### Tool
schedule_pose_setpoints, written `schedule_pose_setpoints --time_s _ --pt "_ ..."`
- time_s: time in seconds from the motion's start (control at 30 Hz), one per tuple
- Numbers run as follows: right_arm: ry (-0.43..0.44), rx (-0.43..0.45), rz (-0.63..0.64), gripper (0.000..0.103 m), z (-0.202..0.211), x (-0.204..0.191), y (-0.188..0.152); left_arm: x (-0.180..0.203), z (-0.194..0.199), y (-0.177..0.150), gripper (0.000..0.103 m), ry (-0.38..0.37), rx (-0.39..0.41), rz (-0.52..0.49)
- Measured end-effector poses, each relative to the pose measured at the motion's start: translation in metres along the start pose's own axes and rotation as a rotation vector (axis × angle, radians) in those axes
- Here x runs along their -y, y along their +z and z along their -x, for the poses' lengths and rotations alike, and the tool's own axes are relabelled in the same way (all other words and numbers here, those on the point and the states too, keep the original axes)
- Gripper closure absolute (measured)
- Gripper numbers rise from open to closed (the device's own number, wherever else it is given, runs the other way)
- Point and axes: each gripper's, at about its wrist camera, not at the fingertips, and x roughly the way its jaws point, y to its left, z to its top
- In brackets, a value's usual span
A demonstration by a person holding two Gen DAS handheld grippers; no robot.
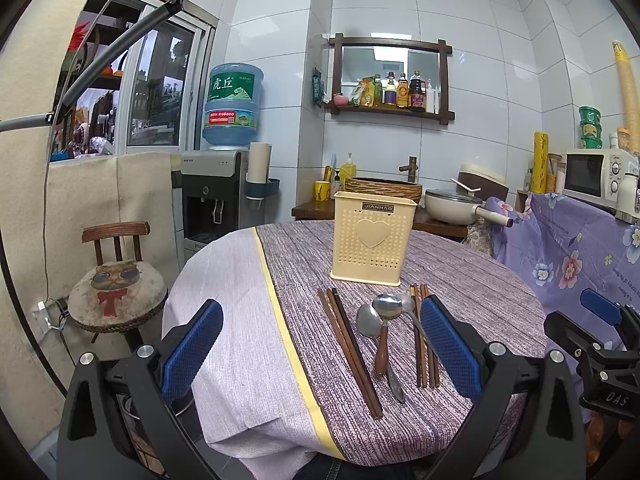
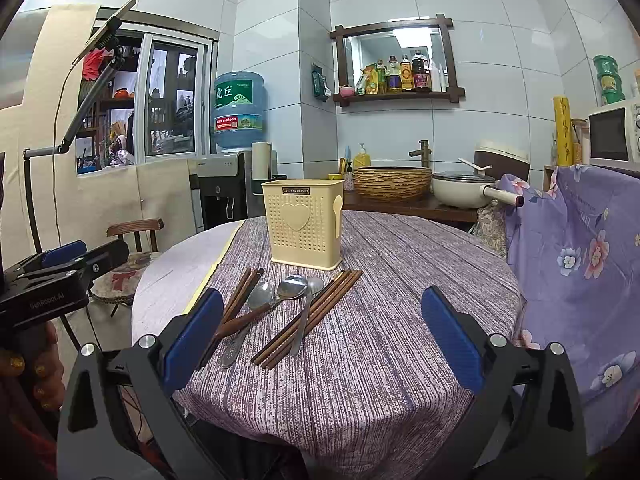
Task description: Organize utensils
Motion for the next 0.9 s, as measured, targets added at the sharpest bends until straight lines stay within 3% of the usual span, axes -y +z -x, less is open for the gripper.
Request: schedule_pose_setpoints --time_s 0.9 --pt "0.001 -0.01 -0.009 0.005 -0.0033 -0.0021 -0.0037 -0.0004 -0.0004 -0.0076 0.005 -0.001 -0.007 -0.002"
